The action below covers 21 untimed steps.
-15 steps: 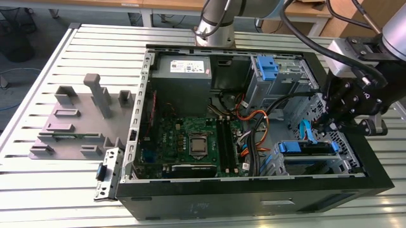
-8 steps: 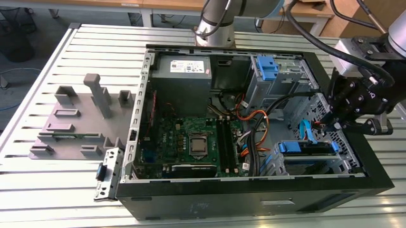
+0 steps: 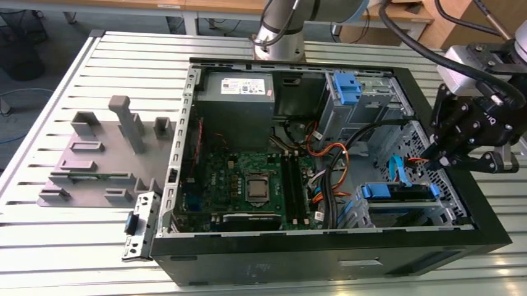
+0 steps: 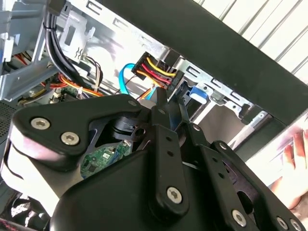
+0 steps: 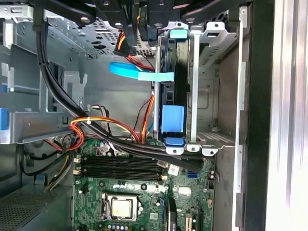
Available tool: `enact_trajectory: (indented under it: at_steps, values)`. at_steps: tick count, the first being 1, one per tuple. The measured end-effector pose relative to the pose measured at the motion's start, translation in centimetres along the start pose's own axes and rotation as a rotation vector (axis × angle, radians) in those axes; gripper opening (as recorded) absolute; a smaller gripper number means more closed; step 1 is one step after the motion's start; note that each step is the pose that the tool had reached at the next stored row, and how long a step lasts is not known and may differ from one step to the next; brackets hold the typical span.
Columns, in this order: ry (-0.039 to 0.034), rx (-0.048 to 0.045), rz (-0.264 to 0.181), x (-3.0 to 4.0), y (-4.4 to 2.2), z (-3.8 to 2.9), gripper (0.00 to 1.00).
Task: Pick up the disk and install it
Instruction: 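Insert the second disk wire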
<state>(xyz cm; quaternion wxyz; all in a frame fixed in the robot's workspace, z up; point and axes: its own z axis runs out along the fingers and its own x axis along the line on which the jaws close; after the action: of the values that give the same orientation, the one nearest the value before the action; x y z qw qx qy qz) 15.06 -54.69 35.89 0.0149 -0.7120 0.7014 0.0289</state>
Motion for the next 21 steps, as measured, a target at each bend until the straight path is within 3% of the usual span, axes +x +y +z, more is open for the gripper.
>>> enact_trajectory:
  at_steps: [4, 9, 21]
  values:
    - [0.0001, 0.0, 0.0, -0.01, -0.11, -0.18, 0.24]
    - [0.0, 0.0, 0.0, 0.01, -0.99, -0.14, 0.24]
    - [0.0013, 0.0001, 0.0, 0.07, -1.42, 0.73, 0.24]
